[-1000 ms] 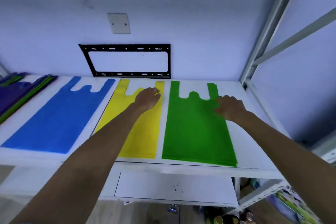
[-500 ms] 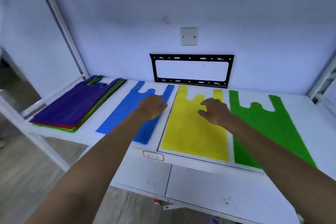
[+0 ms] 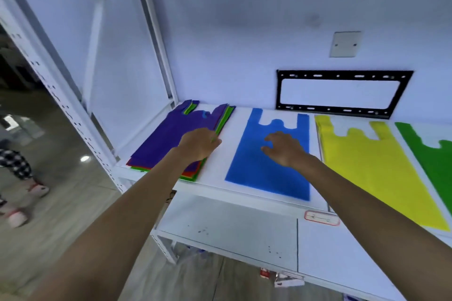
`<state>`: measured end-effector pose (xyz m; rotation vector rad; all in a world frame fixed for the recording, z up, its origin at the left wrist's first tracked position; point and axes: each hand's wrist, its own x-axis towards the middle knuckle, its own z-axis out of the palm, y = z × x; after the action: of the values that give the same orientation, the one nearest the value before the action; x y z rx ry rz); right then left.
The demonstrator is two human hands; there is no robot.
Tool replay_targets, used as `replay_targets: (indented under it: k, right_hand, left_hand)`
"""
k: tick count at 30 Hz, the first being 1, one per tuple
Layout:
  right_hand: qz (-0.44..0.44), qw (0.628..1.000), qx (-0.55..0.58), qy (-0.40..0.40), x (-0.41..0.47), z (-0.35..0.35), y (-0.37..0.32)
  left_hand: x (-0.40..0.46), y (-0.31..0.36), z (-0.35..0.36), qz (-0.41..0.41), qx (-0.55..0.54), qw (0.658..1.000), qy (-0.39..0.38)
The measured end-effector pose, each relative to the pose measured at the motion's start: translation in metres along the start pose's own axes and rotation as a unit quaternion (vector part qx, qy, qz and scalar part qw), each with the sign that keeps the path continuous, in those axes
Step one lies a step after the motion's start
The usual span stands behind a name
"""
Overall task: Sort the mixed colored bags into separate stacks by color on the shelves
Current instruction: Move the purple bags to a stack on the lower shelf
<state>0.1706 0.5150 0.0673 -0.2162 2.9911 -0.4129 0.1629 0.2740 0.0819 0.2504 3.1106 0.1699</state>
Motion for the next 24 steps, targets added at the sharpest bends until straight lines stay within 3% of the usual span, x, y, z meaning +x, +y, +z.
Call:
replay_targets:
  k: [13, 19, 24]
  right_hand:
    - [0.039, 0.997, 0.06, -0.029, 0.124, 0.081, -0.129]
    - [0.136, 0.986, 0.095, -0.019, 0.163, 0.112, -0.177]
    - [0.253, 0.96, 0.12, 0.032, 0.172, 0.136, -0.206]
  left_hand:
    - [0.078, -0.2, 0.007, -0.005, 0.041, 0.999, -0.018]
    - [0.123, -0.258, 0.016, 0.0, 0.07, 0.996, -0.052]
    - [0.154, -0.29, 0.039, -0.011, 0.023, 0.999, -0.026]
